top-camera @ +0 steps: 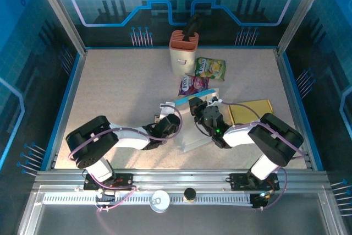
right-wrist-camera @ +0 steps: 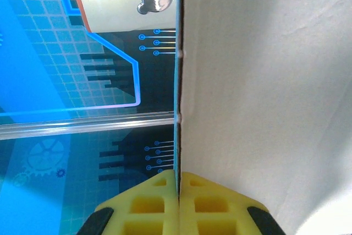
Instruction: Fold the paper box
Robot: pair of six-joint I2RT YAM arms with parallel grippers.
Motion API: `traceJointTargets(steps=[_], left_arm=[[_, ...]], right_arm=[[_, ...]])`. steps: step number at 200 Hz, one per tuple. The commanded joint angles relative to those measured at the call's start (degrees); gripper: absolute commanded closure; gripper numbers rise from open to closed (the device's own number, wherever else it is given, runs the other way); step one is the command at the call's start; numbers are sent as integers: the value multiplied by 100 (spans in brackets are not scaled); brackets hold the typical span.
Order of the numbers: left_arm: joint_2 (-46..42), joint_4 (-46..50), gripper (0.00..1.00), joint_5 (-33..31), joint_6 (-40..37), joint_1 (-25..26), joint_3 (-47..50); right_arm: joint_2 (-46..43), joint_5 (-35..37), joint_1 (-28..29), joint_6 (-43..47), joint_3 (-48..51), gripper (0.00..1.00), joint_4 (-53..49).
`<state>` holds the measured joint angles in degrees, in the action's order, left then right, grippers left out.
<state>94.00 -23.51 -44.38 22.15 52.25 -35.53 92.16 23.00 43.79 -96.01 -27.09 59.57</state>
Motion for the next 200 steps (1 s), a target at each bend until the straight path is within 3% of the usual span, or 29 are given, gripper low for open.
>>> traceJointTargets(steps=[1,30,60,108,134,155,182,200], left_arm=[[39,-179,91,-161,190,80,-322],[108,-292,100,-49,84,77,-400],[209,-225,100,-46,82,83,-538],[257,733,100,-676,588,84,-866],[179,1006,100,-835,384,76,-859],[-19,1079,100,-823,183,-14,-680],[-401,894,100,-595,-348,-201,-328],[-703,692,100,-169,-747,-484,-37]], right_arm=[[-49,-454,249,29,-14,100,-655],[-116,-455,253,43,-41,100,-749],[-61,-490,258,-20,-42,100,-676],[-191,-582,238,17,-77,100,-823],[-737,-814,67,389,-110,66,-1411],[-1568,-1069,-154,969,-365,43,-2929],[-2502,-1512,-546,1696,-531,31,-4140],[-3035,-1971,-941,2223,-601,30,-4798]])
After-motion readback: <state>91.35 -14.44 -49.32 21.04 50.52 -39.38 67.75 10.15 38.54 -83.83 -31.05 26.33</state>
